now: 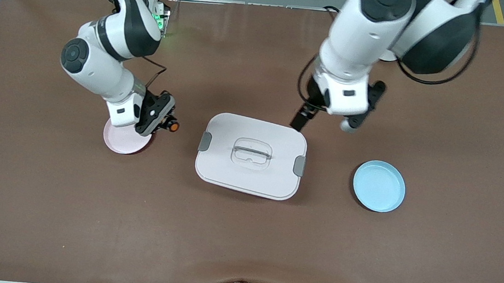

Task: Transfer orange switch to right arm and place
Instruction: 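Carry the switch to the white plate while the left gripper withdraws, then lower the switch onto the white plate and open the right gripper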

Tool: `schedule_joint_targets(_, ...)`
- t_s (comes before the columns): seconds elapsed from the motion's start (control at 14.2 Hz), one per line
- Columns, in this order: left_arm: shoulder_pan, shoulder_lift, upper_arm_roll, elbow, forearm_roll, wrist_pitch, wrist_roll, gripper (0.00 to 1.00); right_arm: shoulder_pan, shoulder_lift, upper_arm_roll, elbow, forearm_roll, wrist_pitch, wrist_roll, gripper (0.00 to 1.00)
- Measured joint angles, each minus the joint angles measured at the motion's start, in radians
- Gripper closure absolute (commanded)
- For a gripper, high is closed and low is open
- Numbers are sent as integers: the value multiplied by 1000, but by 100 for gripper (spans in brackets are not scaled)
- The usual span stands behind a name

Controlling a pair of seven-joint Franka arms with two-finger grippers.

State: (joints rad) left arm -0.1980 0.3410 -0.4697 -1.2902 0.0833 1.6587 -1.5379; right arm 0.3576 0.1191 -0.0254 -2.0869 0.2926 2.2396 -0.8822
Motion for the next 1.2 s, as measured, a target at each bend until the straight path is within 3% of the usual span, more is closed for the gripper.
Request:
schedule_joint_targets(0.28, 122, -54, 2, -3, 1, -108, 354, 0, -101, 3, -2, -2, -165, -18, -189, 100)
schedule_joint_targets(0.56, 227, -85, 3, -17, 2, -167, 627, 0, -149, 26, -3, -17, -276, 0, -271, 100)
schedule_joint_targets(1.2, 378, -170, 4, -115, 5, -171, 1060, 0, -215, 137, -3, -149, -359, 298, -330, 100)
